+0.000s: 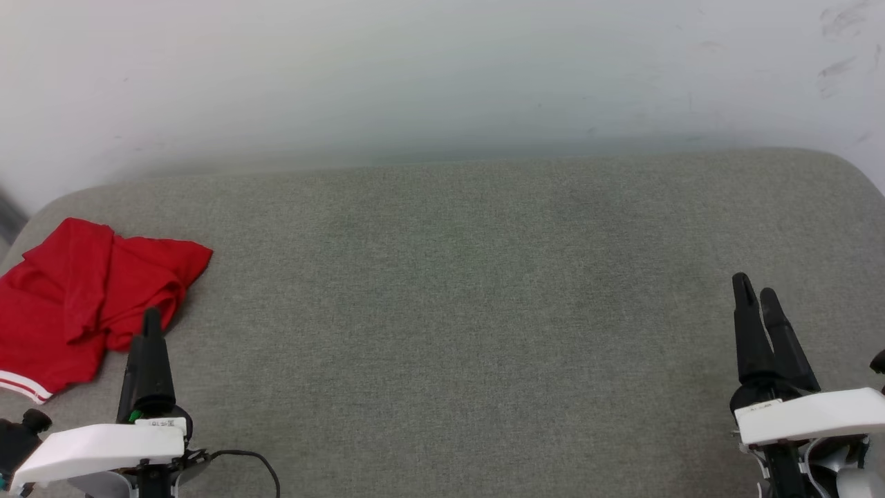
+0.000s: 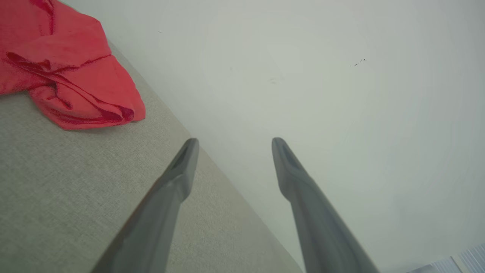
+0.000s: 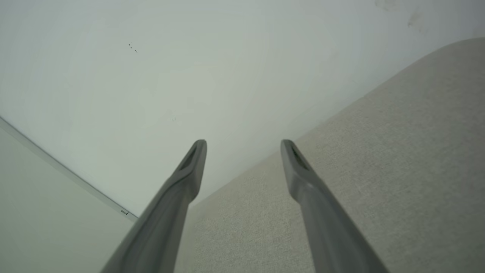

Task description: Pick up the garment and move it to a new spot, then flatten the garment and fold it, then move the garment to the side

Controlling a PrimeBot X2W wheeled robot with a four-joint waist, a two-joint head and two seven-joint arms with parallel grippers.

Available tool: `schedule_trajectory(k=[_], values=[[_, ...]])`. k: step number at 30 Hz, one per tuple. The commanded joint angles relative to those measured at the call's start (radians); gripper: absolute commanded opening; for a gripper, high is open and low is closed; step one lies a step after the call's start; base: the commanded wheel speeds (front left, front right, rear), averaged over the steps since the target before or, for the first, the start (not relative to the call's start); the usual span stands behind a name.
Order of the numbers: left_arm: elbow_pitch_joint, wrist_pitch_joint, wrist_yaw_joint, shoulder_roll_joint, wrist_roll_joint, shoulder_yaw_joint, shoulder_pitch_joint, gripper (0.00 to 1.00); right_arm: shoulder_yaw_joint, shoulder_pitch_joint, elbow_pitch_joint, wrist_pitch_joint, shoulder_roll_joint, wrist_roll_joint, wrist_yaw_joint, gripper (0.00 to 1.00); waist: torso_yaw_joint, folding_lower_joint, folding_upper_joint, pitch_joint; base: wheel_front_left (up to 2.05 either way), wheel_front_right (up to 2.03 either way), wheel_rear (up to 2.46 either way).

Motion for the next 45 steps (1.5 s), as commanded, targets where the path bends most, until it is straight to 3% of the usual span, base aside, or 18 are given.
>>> schedule_trajectory(k=[1, 13, 18, 22, 34, 41, 45], values=[[-0.029, -0.009, 0.007, 0.004, 0.034, -0.004, -0.008, 1.00, 0.007, -0.024, -0.030, -0.010, -0.001, -0.045, 0.000, 1.00, 0.000, 0.0000, 0.0000, 0.001, 0.00, 0.00, 0.00], [-0.143, -0.047, 0.104, 0.005, 0.374, -0.164, 0.034, 1.00, 0.056, -0.008, -0.073, -0.048, -0.001, -0.326, 0.000, 1.00, -0.003, 0.0000, 0.0000, 0.004, 0.00, 0.00, 0.00], [-0.155, -0.062, 0.105, 0.010, 0.475, -0.227, 0.049, 1.00, 0.067, 0.002, -0.076, -0.063, -0.001, -0.412, 0.000, 1.00, -0.002, 0.0000, 0.0000, 0.003, 0.00, 0.00, 0.00], [-0.158, -0.073, 0.110, 0.029, 0.530, -0.264, 0.054, 1.00, 0.073, 0.011, -0.072, -0.074, -0.001, -0.468, 0.000, 1.00, -0.003, 0.0000, 0.0000, 0.003, 0.00, 0.00, 0.00], [-0.143, -0.104, 0.205, 0.077, 0.654, -0.372, 0.062, 1.00, 0.079, 0.023, -0.055, -0.106, -0.001, -0.626, 0.000, 1.00, -0.006, 0.0000, 0.0000, 0.013, 0.00, 0.00, 0.00], [-0.131, -0.120, 0.192, 0.089, 0.721, -0.391, 0.058, 1.00, 0.072, 0.025, -0.060, -0.123, -0.001, -0.709, 0.000, 1.00, -0.008, 0.0000, 0.0000, 0.019, 0.00, 0.00, 0.00], [-0.121, -0.130, 0.218, 0.105, 0.781, -0.426, 0.054, 1.00, 0.079, 0.022, -0.067, -0.132, -0.001, -0.742, 0.000, 1.00, -0.009, 0.0000, 0.0000, 0.021, 0.00, 0.00, 0.00]])
